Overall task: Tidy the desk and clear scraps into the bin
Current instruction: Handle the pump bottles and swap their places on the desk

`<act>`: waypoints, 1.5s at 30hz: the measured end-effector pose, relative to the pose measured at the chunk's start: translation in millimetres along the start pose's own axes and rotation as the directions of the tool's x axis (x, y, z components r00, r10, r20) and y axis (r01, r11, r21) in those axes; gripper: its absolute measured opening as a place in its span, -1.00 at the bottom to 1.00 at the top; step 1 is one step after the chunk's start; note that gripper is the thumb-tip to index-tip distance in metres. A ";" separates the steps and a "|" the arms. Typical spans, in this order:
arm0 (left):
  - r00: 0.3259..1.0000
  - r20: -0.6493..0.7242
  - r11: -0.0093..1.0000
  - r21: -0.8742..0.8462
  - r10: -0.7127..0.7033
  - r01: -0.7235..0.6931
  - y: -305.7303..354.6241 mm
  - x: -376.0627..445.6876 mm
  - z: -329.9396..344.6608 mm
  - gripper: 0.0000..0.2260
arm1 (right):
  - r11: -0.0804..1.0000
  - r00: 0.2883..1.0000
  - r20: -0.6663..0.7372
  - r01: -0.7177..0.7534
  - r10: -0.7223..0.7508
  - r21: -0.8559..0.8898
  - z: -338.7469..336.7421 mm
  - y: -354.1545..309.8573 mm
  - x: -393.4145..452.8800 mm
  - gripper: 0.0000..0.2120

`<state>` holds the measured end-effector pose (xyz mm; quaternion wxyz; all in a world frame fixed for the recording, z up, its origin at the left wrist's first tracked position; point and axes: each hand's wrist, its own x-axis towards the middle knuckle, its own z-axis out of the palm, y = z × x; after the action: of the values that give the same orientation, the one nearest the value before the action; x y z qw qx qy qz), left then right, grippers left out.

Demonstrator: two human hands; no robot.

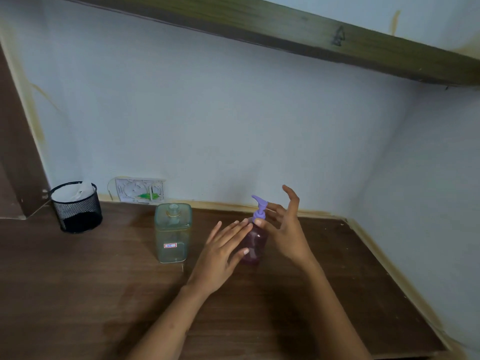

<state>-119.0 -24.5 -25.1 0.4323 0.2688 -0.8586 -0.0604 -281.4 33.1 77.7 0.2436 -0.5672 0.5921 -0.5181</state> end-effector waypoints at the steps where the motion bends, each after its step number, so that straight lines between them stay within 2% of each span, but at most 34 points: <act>1: 1.000 -0.004 1.000 -0.003 0.001 -0.001 -0.1 -0.1 0.2 -0.50 | 0.999 1.000 0.025 -0.008 0.006 0.053 -1.2 1.2 -0.1 -0.15; 4: 1.000 0.000 1.000 0.003 0.001 -0.001 -0.2 -0.2 0.1 -0.50 | 0.997 1.000 -0.008 -0.001 0.001 0.082 -0.5 2.2 0.7 -0.16; 7: 1.000 0.005 1.000 0.015 0.002 -0.003 0.5 -1.1 0.0 -0.48 | 0.999 0.995 -0.085 0.051 -0.052 -0.019 4.3 3.0 2.0 -0.20; 10: 1.000 0.018 1.000 0.022 -0.007 0.006 1.2 -1.5 -0.9 -0.47 | 0.993 0.994 -0.084 0.057 -0.066 -0.100 8.5 -0.1 1.4 -0.22; 16: 1.000 0.020 1.000 0.028 -0.014 0.013 1.3 -2.3 -1.2 -0.46 | 0.989 0.996 0.087 -0.028 0.015 0.145 -5.2 -2.3 0.9 -0.17; 20: 1.000 0.015 0.999 0.037 -0.015 0.014 2.1 -2.1 0.0 -0.47 | 0.990 0.991 0.129 -0.041 0.024 0.133 -8.6 -5.5 -0.6 -0.23; 36: 0.999 0.004 0.999 0.034 -0.033 0.032 1.4 -1.4 3.0 -0.52 | 0.989 0.999 0.049 -0.002 -0.006 0.150 -3.9 -5.1 1.3 -0.28; 45: 1.000 0.007 0.999 0.029 -0.022 0.022 1.1 -1.5 3.0 -0.51 | 0.990 0.993 0.112 0.005 -0.021 0.138 -5.2 -5.1 0.7 -0.37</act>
<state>-121.0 -23.1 -27.6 0.4244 0.2842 -0.8580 -0.0536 -284.1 35.1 84.2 0.3119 -0.5814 0.5365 -0.5262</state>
